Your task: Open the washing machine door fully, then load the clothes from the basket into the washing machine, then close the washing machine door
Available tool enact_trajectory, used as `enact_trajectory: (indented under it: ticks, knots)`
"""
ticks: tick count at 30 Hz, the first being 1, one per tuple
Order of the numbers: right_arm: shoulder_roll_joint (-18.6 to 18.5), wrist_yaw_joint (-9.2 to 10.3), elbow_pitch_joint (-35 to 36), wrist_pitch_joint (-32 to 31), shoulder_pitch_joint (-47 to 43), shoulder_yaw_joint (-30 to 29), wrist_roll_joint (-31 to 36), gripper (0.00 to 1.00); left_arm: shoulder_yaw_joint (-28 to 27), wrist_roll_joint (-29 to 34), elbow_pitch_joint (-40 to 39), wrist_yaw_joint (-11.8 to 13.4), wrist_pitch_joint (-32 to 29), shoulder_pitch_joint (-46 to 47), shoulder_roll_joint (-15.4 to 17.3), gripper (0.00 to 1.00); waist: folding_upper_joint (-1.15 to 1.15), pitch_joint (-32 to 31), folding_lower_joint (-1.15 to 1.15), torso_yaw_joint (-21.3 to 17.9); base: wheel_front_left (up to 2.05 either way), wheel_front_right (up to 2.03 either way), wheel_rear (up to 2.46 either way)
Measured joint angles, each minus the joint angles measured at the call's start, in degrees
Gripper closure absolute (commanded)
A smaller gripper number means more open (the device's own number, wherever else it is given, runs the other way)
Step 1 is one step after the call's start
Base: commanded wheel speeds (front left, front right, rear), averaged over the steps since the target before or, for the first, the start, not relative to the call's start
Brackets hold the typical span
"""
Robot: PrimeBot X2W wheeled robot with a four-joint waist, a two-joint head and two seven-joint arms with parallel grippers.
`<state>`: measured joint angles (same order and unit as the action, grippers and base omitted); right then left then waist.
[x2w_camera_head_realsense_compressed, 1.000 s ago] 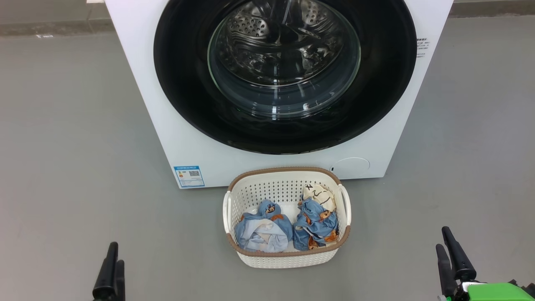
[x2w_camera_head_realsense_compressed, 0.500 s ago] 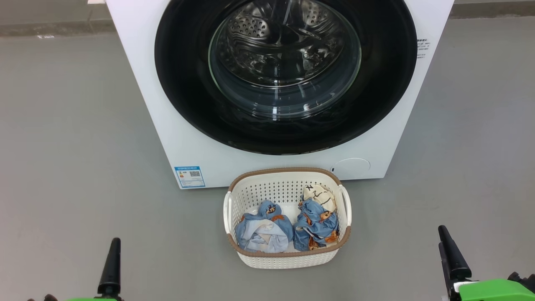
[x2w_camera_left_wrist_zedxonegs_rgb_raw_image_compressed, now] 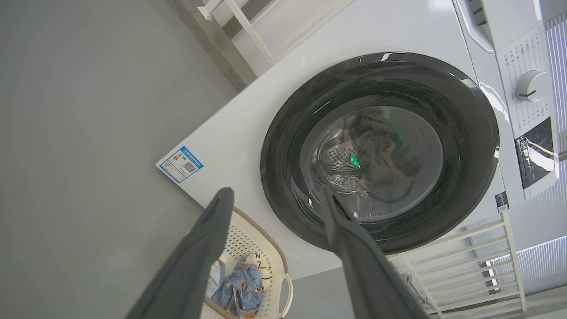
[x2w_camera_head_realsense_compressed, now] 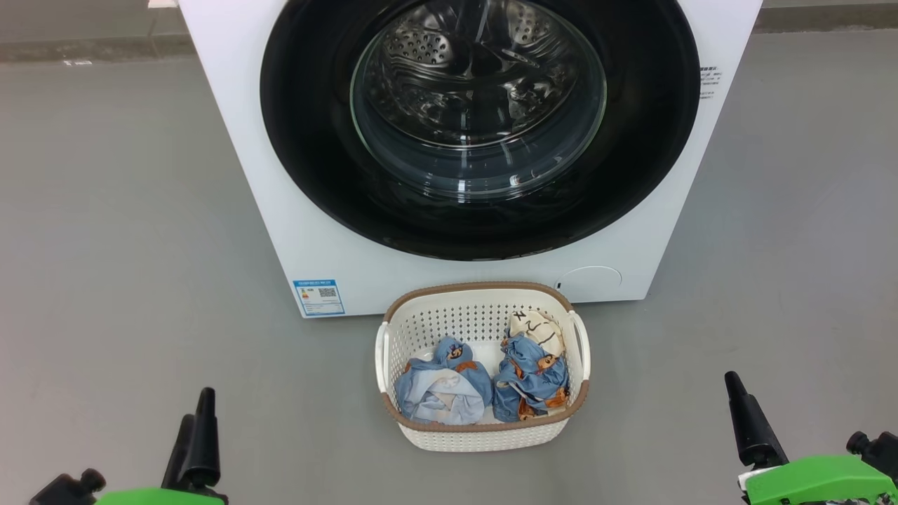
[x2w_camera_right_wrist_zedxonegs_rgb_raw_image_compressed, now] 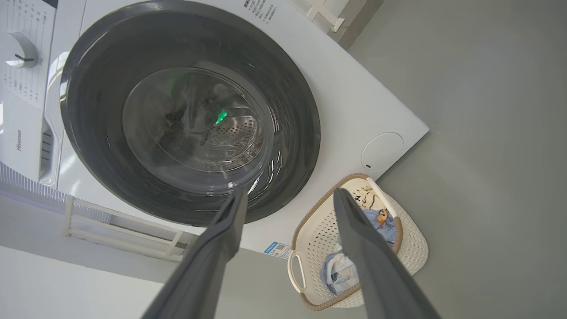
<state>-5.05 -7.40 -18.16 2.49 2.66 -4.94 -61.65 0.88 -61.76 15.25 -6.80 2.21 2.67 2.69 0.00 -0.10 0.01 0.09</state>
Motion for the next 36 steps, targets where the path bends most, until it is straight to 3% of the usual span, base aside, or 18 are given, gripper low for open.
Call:
enact_trajectory:
  ticks: [10,36]
  knots:
    - [0.6,0.0,0.19,1.55,0.01,-0.9,12.13,0.0,1.31,9.73,-0.47,0.0,1.68,0.0,0.07,0.0,0.0,-0.04,0.0,0.11,0.0,0.0,0.0]
    - [1.3,0.0,0.99,3.98,0.08,0.2,32.39,0.0,4.22,26.75,0.51,-0.02,5.94,0.41,0.51,0.0,0.0,-0.36,0.0,0.56,0.0,0.0,0.0]
